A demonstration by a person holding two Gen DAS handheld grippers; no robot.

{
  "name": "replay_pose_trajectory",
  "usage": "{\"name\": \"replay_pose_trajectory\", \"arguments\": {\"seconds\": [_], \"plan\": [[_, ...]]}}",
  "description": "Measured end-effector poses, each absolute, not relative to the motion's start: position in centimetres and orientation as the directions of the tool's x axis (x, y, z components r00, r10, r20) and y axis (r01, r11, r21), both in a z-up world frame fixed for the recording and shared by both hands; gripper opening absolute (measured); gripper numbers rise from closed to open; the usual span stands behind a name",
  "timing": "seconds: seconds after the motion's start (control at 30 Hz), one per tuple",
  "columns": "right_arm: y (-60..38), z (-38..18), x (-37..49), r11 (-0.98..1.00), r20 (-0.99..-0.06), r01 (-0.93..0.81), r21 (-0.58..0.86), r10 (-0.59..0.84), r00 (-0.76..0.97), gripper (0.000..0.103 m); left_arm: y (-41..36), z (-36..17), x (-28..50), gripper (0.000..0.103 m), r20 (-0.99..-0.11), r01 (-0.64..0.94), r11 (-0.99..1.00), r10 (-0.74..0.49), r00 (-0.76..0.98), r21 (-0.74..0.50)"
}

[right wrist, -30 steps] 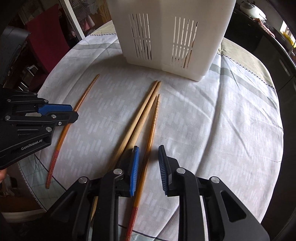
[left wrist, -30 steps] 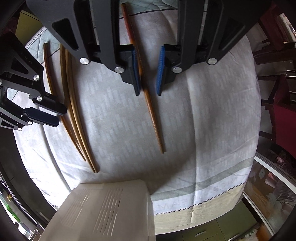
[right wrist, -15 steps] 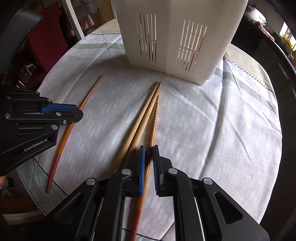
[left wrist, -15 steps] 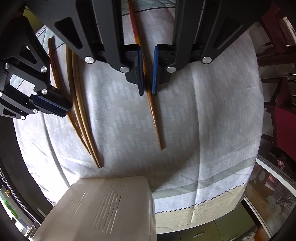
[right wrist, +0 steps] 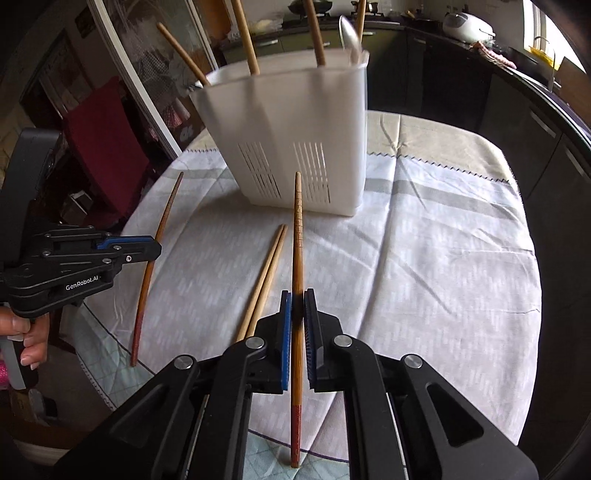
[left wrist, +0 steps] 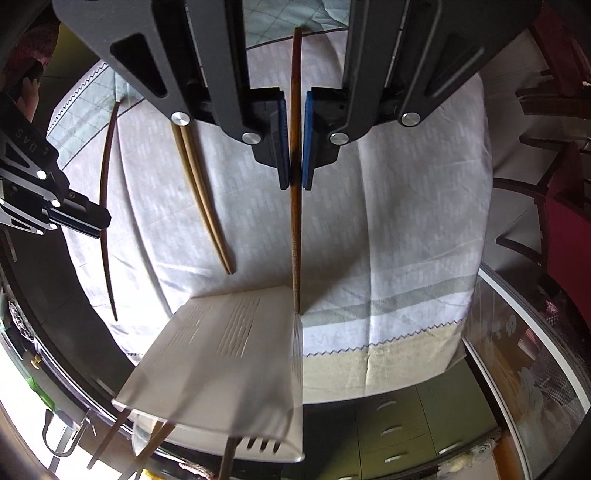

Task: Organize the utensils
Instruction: 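Lift both held chopsticks upright and carry them over the white holder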

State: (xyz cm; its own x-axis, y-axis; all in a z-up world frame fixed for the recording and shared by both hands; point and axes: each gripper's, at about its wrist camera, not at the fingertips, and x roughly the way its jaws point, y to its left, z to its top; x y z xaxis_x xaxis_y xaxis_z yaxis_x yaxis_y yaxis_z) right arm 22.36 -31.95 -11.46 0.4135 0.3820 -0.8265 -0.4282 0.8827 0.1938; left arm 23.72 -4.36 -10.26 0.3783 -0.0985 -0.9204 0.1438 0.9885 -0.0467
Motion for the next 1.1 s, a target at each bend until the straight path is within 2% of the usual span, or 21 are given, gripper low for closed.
{"name": "replay_pose_trajectory", "arguments": {"seconds": [0.3, 1.1], "plan": [[-34.4, -7.3, 19.8, 0.886, -0.762, -0.421, 0.196, 0.408, 0.503, 0.008, -5.0, -5.0, 20.4, 0.007, -0.855, 0.173, 0.984, -0.123, 0.504, -0.039], [-34.7, -6.1, 18.2, 0.884, -0.738, -0.427, 0.19, 0.416, 0.531, 0.008, -5.1, -3.4, 18.3, 0.007, -0.826, 0.199, 0.979, -0.148, 0.544, -0.044]]}}
